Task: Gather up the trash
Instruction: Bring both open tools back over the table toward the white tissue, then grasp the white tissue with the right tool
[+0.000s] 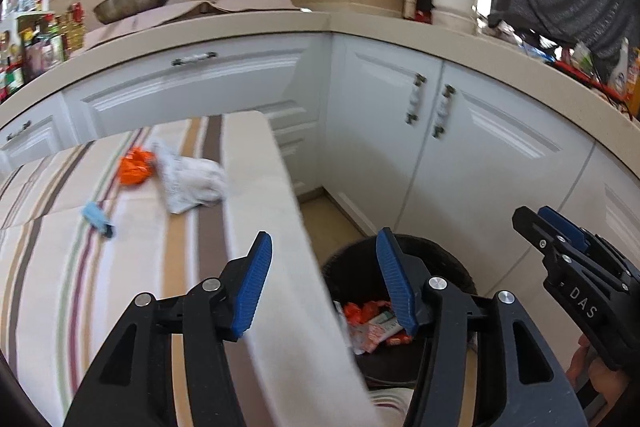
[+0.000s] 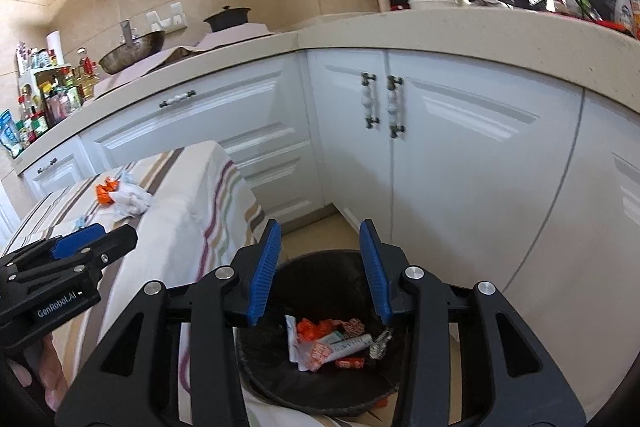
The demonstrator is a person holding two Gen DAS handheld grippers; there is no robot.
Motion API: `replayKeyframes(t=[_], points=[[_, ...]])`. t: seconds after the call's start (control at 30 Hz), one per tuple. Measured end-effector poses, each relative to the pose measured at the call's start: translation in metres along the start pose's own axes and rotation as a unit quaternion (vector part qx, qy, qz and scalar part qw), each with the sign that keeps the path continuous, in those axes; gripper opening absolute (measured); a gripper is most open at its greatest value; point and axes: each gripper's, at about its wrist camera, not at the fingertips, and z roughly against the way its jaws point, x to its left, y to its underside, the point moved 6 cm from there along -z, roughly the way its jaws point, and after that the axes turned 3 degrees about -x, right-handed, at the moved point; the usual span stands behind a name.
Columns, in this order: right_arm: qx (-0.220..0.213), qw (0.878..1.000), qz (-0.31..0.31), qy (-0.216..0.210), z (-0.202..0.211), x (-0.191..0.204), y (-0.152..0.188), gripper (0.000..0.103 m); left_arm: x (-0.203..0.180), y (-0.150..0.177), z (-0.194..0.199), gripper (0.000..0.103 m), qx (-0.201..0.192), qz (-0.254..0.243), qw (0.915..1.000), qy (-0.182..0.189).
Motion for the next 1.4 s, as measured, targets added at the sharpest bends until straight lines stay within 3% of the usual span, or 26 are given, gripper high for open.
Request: replayKeyframes(t=[0.33, 0.7, 1.1, 1.27, 1.4], points=[[0.005, 0.997, 0.036, -0.062, -0.011, 0.079, -0.009, 0.043, 0.077, -0.003, 0.023, 0.057, -0.015, 0.036, 0.9971, -0.066], [0.017, 0.988, 0.081, -0.129, -0.032, 0.172, -0.013, 0.043, 0.167, 0.001, 0.039, 0.057, -0.019, 0.086, 0.9863, -0.139], [0.053, 0.983, 0.1, -0.144, -0.08, 0.225, -0.018, 0.047, 0.229, 0.002, 0.037, 0.061, -0.011, 0.113, 0.976, -0.186], [0.08, 0.982, 0.106, -0.137, -0.105, 0.24, -0.016, 0.057, 0.243, 0.003, 0.029, 0.066, 0.002, 0.116, 0.9744, -0.192], [0.104, 0.98, 0.109, -0.129, -0.123, 0.247, -0.014, 0.057, 0.25, 0.005, 0.022, 0.069, 0.015, 0.118, 0.9745, -0.191]])
